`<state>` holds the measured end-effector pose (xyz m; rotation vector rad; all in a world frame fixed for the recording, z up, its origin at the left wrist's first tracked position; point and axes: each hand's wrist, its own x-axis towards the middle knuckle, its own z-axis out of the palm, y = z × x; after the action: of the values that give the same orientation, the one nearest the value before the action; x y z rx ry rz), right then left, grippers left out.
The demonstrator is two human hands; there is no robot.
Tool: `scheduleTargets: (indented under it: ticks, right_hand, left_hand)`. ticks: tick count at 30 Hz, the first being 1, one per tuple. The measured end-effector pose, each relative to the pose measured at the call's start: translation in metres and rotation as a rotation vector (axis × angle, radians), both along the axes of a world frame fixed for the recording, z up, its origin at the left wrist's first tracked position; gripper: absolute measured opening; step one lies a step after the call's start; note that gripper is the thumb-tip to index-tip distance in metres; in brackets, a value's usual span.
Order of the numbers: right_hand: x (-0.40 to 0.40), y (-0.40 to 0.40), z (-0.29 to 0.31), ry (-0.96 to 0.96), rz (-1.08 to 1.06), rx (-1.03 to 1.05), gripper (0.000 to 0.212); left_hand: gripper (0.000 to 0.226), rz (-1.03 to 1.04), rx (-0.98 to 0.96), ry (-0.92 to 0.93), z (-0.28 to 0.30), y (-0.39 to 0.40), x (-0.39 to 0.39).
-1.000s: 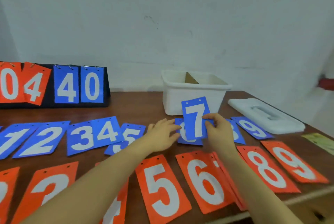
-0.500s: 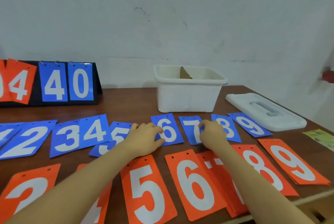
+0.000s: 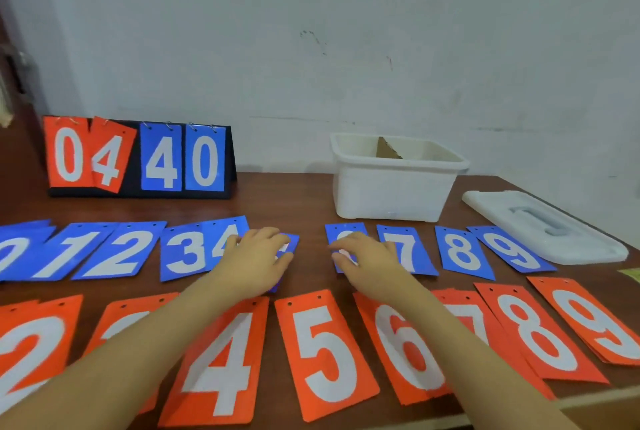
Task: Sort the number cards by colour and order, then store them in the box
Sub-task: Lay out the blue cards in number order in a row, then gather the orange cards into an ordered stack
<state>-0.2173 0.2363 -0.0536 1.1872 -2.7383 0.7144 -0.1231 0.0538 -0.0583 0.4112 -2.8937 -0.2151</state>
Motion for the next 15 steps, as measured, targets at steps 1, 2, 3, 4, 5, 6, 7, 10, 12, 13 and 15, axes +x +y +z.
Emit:
scheduleTargets:
  ticks: [1,2,3,4,5,6,7,10,12,13,15]
  right_hand:
    - [0.009,-0.012,-0.001,-0.001,0.075,0.034,0.031]
    - [0.018,-0.025,-0.002,-0.007,0.135,0.066,0.034]
    - [0.025,-0.038,-0.003,-0.017,0.180,0.096,0.036]
    - [0.032,-0.052,-0.004,-0.026,0.213,0.124,0.037]
    - [0.037,-0.061,-0.006,-0.021,0.234,0.159,0.038]
    - [0.038,-0.067,-0.007,0.001,0.247,0.201,0.039]
    - [0.039,-0.071,-0.009,0.027,0.249,0.238,0.040]
    - [0.028,-0.068,-0.010,0.077,0.157,0.293,0.042]
    - [0.021,-0.064,-0.008,0.060,0.101,0.302,0.036]
    - [0.020,-0.063,-0.006,0.045,0.080,0.308,0.034]
    - [0.025,-0.065,-0.001,0.065,0.046,0.335,0.036]
  left_hand:
    - [0.041,0.053,-0.009,-0.034,0.000,-0.011,0.009]
    - [0.043,0.094,-0.012,-0.068,0.000,-0.021,0.016]
    - [0.044,0.122,-0.015,-0.095,-0.001,-0.028,0.023]
    - [0.045,0.137,-0.014,-0.119,-0.001,-0.036,0.030]
    - [0.045,0.134,-0.001,-0.144,-0.002,-0.040,0.034]
    - [0.045,0.123,0.023,-0.168,-0.002,-0.044,0.036]
    - [0.045,0.106,0.046,-0.190,-0.002,-0.048,0.041]
    - [0.043,0.032,0.082,-0.197,-0.002,-0.057,0.049]
    - [0.041,0.003,0.122,-0.168,-0.003,-0.060,0.054]
    - [0.041,-0.004,0.127,-0.154,-0.002,-0.059,0.056]
    - [0.042,-0.001,0.088,-0.115,0.000,-0.057,0.062]
